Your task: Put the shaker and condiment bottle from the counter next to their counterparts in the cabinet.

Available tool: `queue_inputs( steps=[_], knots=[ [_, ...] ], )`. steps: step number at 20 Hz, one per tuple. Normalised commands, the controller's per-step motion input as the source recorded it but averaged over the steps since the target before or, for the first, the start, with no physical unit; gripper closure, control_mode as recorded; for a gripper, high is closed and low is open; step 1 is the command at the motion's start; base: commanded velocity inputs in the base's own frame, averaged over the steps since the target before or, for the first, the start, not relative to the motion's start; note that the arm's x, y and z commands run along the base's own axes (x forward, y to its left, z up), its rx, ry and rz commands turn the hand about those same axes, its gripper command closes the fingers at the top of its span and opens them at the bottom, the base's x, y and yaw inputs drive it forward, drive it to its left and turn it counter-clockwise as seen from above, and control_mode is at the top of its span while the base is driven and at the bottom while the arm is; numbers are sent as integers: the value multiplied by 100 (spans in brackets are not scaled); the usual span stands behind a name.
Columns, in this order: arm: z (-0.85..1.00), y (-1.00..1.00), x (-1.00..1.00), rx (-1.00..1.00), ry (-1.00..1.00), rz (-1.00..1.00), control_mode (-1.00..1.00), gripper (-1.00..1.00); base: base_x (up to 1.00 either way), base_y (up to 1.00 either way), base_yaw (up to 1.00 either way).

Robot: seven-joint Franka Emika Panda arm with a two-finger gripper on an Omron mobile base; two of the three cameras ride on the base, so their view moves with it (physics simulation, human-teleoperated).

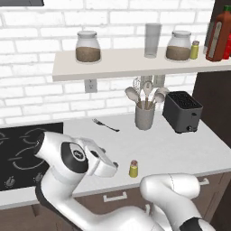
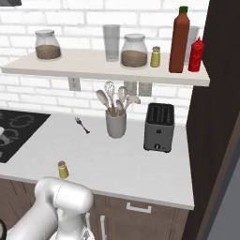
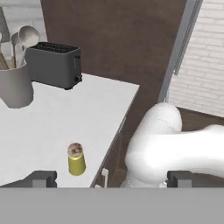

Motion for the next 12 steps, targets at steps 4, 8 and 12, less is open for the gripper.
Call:
queue_inputs(
  steps=[4, 8, 12],
  knots=[
    [0, -48, 37, -17, 0, 0, -100, -100, 0, 0, 0],
    [-5, -44, 4, -9, -2, 1, -100, -100, 0, 0, 0],
    [-16, -4, -5, 0, 0, -1, -100, -100, 0, 0, 0]
  ],
)
